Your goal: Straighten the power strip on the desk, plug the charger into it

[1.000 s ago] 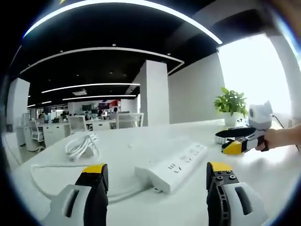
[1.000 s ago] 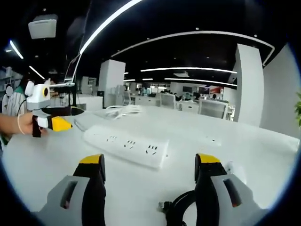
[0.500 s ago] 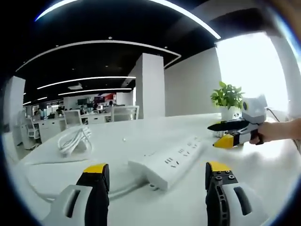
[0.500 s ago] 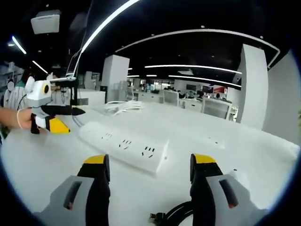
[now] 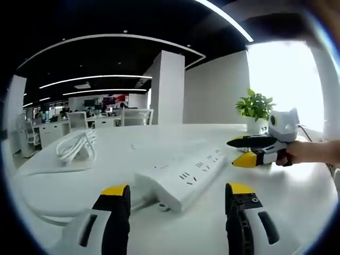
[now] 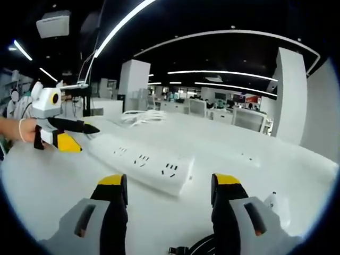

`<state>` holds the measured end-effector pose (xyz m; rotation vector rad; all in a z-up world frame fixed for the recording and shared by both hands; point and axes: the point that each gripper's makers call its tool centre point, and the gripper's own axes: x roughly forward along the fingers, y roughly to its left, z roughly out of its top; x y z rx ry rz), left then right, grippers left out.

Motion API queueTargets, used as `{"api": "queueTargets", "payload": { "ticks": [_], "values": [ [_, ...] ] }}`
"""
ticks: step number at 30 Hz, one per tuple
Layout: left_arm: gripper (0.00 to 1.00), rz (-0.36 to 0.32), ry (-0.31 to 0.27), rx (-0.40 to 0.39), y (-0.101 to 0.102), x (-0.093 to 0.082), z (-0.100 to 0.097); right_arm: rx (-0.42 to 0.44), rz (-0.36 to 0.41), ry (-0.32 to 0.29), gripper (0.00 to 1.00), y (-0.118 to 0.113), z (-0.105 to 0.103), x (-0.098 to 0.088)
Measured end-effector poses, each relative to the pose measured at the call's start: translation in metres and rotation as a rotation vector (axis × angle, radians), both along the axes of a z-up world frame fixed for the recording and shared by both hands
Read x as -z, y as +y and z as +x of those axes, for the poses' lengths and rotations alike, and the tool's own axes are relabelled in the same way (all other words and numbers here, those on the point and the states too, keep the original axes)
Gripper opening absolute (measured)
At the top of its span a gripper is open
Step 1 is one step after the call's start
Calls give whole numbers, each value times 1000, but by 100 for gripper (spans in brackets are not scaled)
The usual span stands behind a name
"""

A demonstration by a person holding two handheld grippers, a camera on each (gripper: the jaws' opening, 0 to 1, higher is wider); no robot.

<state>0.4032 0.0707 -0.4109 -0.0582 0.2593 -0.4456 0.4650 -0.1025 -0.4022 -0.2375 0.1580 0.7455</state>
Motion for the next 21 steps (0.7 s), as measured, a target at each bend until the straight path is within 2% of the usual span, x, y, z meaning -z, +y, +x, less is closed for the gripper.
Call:
{"api": "queueTargets", "payload": {
  "ticks": [7, 21],
  "values": [
    [70, -24, 35, 34, -12, 3, -7, -7, -5, 14, 59, -2, 2, 5],
    [61, -21, 74, 47, -16, 9, -10, -24, 0, 45, 45, -3, 2, 9]
  ]
}}
